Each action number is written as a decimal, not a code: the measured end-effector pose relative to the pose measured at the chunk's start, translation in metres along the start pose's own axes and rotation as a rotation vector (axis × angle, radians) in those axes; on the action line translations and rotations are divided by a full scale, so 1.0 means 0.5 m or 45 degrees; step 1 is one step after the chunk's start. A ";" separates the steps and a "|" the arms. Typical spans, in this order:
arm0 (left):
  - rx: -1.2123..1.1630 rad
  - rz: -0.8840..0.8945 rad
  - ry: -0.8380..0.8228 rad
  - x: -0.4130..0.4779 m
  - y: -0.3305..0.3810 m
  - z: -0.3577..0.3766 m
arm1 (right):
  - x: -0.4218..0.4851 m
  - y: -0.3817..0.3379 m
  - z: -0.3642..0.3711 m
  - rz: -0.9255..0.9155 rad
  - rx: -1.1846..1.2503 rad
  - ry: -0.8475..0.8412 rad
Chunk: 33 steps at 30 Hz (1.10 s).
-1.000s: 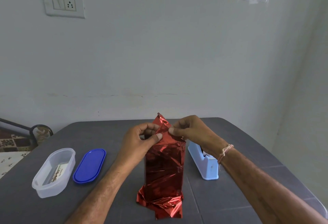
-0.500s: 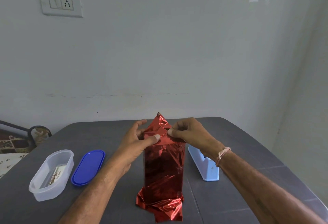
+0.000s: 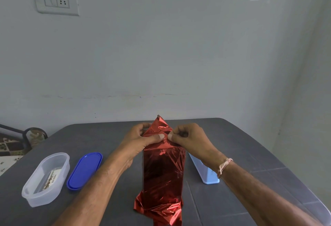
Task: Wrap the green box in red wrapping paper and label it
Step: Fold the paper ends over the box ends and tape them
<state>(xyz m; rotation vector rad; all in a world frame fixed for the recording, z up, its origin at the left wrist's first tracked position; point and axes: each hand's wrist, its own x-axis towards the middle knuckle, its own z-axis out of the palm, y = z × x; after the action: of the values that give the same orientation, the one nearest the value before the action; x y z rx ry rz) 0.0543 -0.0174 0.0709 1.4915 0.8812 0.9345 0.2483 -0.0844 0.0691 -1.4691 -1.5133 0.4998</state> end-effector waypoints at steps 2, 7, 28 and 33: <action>-0.014 0.001 -0.007 0.001 0.007 0.003 | -0.001 -0.001 0.000 -0.003 0.005 0.003; 0.055 0.028 0.051 0.034 0.034 0.010 | 0.003 -0.004 -0.005 0.022 0.012 -0.039; -0.182 -0.062 0.119 0.095 0.038 0.011 | 0.010 -0.021 -0.021 0.083 -0.044 -0.114; -0.222 -0.080 -0.027 0.090 0.031 -0.008 | 0.008 -0.025 -0.020 0.085 -0.041 -0.123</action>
<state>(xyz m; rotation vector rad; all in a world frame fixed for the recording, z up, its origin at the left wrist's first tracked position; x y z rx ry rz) 0.0695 0.0233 0.0902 1.3152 0.8060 0.9237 0.2504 -0.0864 0.0856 -1.5439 -1.5577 0.5968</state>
